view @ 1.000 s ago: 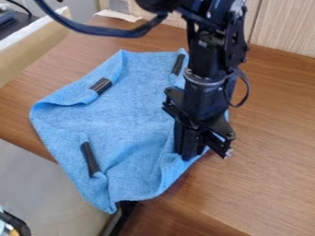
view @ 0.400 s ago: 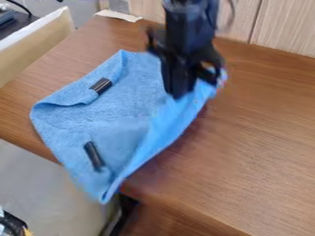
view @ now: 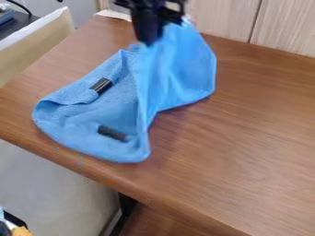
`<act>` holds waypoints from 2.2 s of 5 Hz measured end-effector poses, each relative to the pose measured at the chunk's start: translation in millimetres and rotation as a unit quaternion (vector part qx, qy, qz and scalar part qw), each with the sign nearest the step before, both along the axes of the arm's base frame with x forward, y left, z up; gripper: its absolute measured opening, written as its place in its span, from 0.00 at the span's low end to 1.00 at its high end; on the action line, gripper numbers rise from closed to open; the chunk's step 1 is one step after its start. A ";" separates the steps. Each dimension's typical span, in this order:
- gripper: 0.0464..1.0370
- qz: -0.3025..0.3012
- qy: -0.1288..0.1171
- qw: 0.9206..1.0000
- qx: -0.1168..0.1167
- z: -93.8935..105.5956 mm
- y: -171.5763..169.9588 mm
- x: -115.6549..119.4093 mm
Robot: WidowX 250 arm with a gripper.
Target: Folding the cloth from bottom right to the top left
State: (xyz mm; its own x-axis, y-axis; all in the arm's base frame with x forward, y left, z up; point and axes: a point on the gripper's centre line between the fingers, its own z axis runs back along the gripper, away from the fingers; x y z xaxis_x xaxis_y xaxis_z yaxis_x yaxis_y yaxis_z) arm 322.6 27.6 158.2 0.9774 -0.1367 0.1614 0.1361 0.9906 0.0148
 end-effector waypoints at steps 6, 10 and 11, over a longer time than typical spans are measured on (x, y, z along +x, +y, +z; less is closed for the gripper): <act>0.19 0.125 0.114 0.986 -0.006 -84.0 114.8 6.2; 0.96 0.128 0.111 0.985 0.016 -68.4 105.6 -3.0; 0.96 0.125 0.088 0.988 0.031 -43.3 97.0 -5.7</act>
